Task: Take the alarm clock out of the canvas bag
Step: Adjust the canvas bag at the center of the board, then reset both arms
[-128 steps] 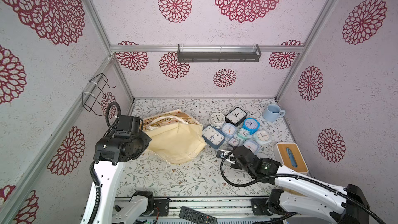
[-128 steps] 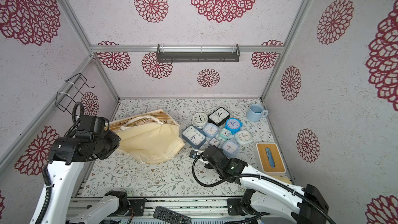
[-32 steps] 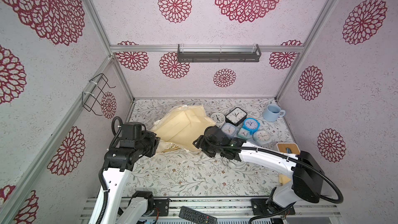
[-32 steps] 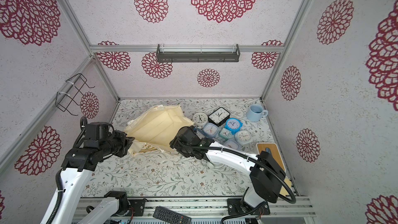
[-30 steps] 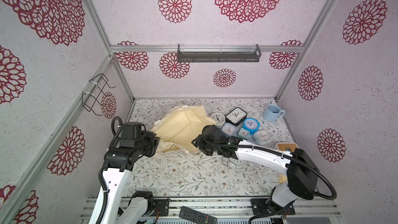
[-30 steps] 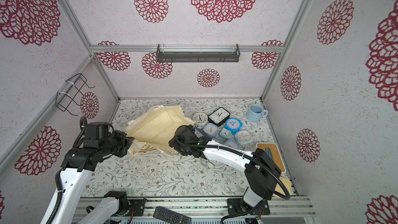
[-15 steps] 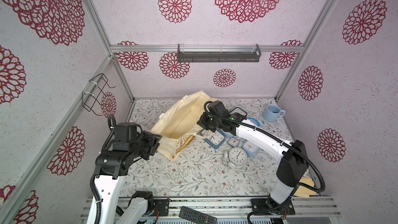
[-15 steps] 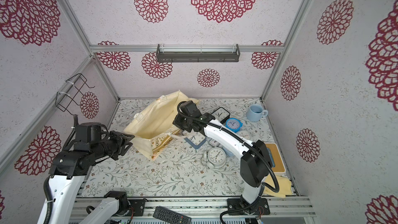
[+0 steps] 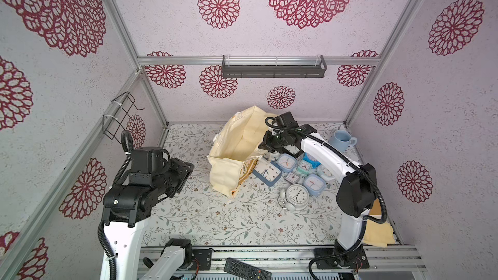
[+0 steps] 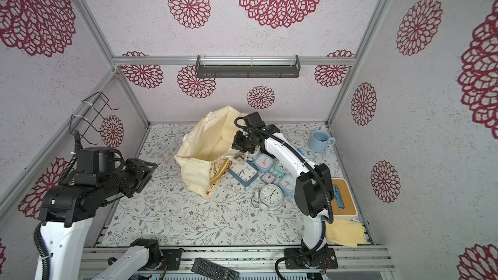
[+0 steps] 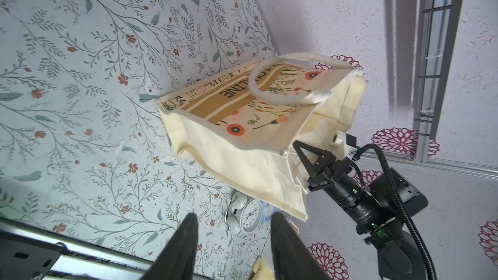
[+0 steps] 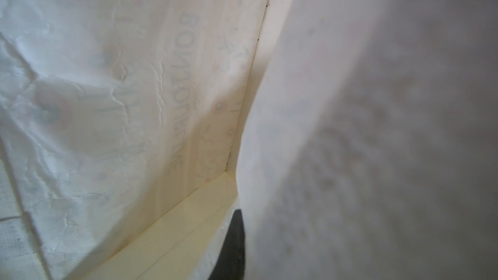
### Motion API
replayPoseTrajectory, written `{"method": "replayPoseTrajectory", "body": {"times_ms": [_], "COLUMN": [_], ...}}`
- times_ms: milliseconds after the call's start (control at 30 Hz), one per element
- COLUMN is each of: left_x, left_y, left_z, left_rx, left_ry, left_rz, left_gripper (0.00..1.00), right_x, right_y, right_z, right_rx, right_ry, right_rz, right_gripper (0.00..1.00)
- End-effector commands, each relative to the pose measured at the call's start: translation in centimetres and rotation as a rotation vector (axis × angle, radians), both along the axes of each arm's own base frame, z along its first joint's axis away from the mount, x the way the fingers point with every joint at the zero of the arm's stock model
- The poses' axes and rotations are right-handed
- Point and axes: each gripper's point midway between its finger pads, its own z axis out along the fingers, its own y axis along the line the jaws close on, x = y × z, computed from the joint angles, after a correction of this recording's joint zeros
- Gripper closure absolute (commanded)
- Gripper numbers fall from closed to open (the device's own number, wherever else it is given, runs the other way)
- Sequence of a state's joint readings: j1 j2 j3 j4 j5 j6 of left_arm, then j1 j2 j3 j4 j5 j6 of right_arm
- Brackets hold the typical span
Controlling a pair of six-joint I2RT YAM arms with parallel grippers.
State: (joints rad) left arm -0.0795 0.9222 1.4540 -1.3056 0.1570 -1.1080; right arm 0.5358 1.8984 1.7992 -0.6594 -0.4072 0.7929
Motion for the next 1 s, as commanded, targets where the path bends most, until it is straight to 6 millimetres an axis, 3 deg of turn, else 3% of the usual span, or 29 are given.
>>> {"method": "replayPoseTrajectory", "body": {"times_ms": [0,133,267,300,533,633,700,800,867,967], "left_x": [-0.3,0.1,1.2,1.6,3.2,4.1,4.4,4.4,4.7,6.5], "left_y": [1.4,2.9,5.6,6.1,10.7,12.6,14.2,16.7,17.9,18.1], "left_z": [-0.9,-1.6,-1.4,-1.3,-2.2,-4.0,-5.2,-7.1,-8.7,-10.7], "left_rx": [0.089,0.180,0.315,0.343,0.546,0.630,0.702,0.817,0.874,0.910], "left_ry": [0.024,0.045,0.036,0.022,0.018,0.011,0.009,-0.002,-0.022,-0.114], "left_rz": [0.025,0.056,0.143,0.160,0.326,0.384,0.424,0.499,0.519,0.459], "left_gripper": [0.52,0.47,0.40,0.39,0.23,0.15,0.14,0.03,0.01,0.01], "right_x": [0.4,0.7,1.2,1.1,-1.2,-3.5,-5.8,-8.7,-9.9,-10.6], "right_y": [-0.9,-1.6,-4.6,-5.4,-10.6,-14.5,-18.2,-24.3,-27.6,-31.3], "right_z": [2.4,4.7,8.5,9.5,16.4,17.5,18.2,16.6,13.8,8.1], "right_rx": [-0.008,-0.059,-0.185,-0.212,-0.346,-0.423,-0.475,-0.598,-0.698,-0.814], "right_ry": [-0.054,-0.139,-0.317,-0.356,-0.647,-0.829,-0.961,-1.064,-1.075,-1.009], "right_rz": [0.043,0.081,0.035,0.019,-0.050,-0.137,-0.256,-0.463,-0.551,-0.647], "right_gripper": [0.82,0.58,0.28,0.25,0.22,0.22,0.15,0.13,0.13,0.13]}}
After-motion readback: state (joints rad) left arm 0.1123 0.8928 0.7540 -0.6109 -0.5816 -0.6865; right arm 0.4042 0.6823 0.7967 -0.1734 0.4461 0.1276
